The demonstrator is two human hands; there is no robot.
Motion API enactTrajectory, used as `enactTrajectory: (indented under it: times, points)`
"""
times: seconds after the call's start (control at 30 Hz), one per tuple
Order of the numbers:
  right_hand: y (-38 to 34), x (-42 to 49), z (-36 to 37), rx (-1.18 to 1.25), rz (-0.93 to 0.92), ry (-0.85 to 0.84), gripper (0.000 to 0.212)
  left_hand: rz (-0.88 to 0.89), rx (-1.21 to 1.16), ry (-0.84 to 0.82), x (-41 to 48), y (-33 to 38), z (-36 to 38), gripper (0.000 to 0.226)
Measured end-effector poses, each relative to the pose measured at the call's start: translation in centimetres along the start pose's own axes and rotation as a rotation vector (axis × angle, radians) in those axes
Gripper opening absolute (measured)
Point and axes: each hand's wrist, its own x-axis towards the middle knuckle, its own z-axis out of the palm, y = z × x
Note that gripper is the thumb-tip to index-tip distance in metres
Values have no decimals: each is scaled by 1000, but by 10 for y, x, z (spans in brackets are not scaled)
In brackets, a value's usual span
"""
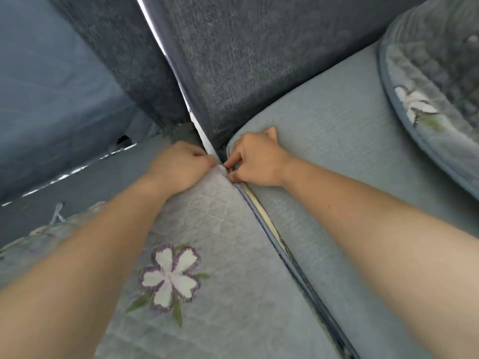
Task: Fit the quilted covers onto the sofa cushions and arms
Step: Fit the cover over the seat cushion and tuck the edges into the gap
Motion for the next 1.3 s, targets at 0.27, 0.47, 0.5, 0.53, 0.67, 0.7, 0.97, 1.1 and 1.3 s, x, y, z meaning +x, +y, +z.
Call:
enactTrajectory:
  times: [0.27,0.47,0.5,0.53,0.67,0.7,0.97,1.1,1.3]
  points:
    - [-13,-87,26,-292,-126,244,39,140,163,388,-33,5,11,32]
    - [-9,-98,33,-514,-86,63,53,102,148,253,-41,4,6,28]
    - [-10,-96,33,-540,-83,26,55,99,125,239,-44,3,3,31]
    - [-10,-93,33,-566,-72,-16,58,105,113,229,-46,5,0,33]
    - [-13,-81,33,-734,-67,-120,63,138,121,252,-61,13,-20,40]
    - [-14,-80,34,-774,-70,-124,64,143,109,275,-66,14,-25,42]
    - [-5,-73,46,-958,-110,-68,69,176,74,453,-81,17,-30,47]
    - [-3,-66,49,-925,-102,-80,75,153,102,406,-73,14,-23,50]
    - [-3,-64,51,-904,-89,-38,76,134,147,329,-74,9,-19,52]
